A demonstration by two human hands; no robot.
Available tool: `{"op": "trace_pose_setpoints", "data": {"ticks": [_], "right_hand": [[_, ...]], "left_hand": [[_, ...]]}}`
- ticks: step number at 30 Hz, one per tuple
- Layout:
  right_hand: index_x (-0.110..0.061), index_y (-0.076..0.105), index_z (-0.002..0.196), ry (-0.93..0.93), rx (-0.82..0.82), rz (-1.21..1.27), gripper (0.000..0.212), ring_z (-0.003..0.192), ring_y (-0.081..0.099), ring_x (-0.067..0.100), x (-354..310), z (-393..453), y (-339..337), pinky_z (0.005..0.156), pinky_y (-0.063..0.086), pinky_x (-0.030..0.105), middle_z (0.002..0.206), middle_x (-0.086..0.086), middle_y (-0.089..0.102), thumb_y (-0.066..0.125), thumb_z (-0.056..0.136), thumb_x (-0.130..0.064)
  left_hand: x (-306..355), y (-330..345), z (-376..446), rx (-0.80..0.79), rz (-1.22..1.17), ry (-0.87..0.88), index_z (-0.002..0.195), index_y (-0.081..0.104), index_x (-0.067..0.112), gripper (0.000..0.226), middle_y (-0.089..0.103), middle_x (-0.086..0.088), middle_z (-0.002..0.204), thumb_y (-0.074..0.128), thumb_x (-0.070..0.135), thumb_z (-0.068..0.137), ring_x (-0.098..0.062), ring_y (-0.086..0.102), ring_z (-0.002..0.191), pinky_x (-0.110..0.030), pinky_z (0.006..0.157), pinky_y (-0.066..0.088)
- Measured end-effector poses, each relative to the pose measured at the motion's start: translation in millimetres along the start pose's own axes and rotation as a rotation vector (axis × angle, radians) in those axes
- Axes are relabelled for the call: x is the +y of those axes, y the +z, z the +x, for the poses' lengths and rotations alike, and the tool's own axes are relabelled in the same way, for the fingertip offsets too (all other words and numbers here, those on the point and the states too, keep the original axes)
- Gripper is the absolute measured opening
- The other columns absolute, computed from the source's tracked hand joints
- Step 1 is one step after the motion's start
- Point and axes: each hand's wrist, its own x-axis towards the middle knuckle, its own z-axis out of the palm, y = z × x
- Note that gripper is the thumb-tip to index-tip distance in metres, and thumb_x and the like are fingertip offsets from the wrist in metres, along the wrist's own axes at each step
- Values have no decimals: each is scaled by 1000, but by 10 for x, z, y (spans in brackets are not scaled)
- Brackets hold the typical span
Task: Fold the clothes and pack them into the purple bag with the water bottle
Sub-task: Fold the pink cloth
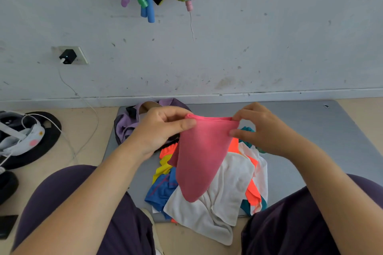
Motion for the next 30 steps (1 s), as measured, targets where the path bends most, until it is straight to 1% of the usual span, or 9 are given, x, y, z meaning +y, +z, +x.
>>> {"op": "trace_pose_setpoints", "data": {"ticks": [3, 6, 12, 15, 17, 20, 23, 27, 30], "right_hand": [[-30, 68, 87, -19, 48, 57, 1, 92, 56, -2, 18, -23, -60, 83, 41, 16, 99, -14, 65, 68, 87, -31], [-34, 69, 73, -7, 76, 152, 14, 82, 57, -13, -26, -34, -27, 72, 38, 0, 78, -22, 68, 74, 82, -25], [-33, 63, 70, -46, 173, 160, 25, 80, 57, -7, -81, -38, 23, 70, 40, 2, 73, -17, 67, 78, 78, -15], [-25, 62, 85, -52, 192, 149, 21, 79, 58, 4, -84, -32, 32, 71, 43, 11, 78, -12, 64, 77, 79, -13], [-24, 62, 99, -27, 161, 127, 24, 80, 58, 8, -78, -29, 27, 73, 44, 16, 83, -6, 63, 76, 81, -17], [-23, 66, 92, -12, 142, 106, 9, 83, 59, 9, -91, -37, -4, 78, 46, 23, 86, -6, 65, 70, 85, -19], [-18, 63, 88, 11, 79, 479, 5, 79, 59, 12, -100, -62, -34, 79, 46, 28, 84, 5, 64, 64, 92, -21], [-17, 53, 86, 21, 82, 924, 17, 66, 44, 17, -186, -60, -4, 64, 47, 30, 72, 2, 46, 58, 94, -30], [-20, 54, 87, 67, 214, 929, 14, 63, 42, 17, -206, -38, 36, 58, 45, 29, 71, 3, 46, 56, 96, -30]], "left_hand": [[-61, -116, 27, 72, 408, 67, 81, 73, 32, 12, 73, 15, 85, 79, 22, 79, 9, 63, 80, -4, 72, 41], [-144, -95, 9, 104, 761, 101, 84, 71, 29, 4, 70, 16, 86, 73, 25, 85, 18, 55, 81, 0, 68, 34], [-146, -61, 13, 124, 792, 91, 99, 76, 25, 12, 72, 12, 95, 70, 27, 88, 2, 61, 89, -1, 72, 37], [-149, -58, 14, 111, 770, 69, 102, 76, 23, 15, 73, 11, 96, 70, 26, 88, 0, 62, 89, -5, 73, 41], [-148, -60, 25, 104, 714, 50, 101, 76, 23, 14, 73, 11, 95, 70, 25, 88, 0, 63, 90, -7, 75, 42], [-130, -56, 41, 86, 493, -6, 96, 71, 20, 7, 73, 6, 95, 65, 19, 92, -5, 64, 93, -16, 80, 44], [-86, -2, 38, 39, 56, -95, 95, 63, 12, 9, 64, -9, 88, 56, 16, 98, -23, 57, 82, -27, 78, 42], [54, 21, 1, 98, -355, -63, 88, 70, 22, 16, 63, 3, 75, 65, 37, 84, -8, 58, 63, -19, 56, 45], [77, -5, -77, -157, -330, -119, 94, 78, 23, 29, 74, 3, 92, 68, 47, 81, -12, 70, 84, -24, 69, 54]]}}
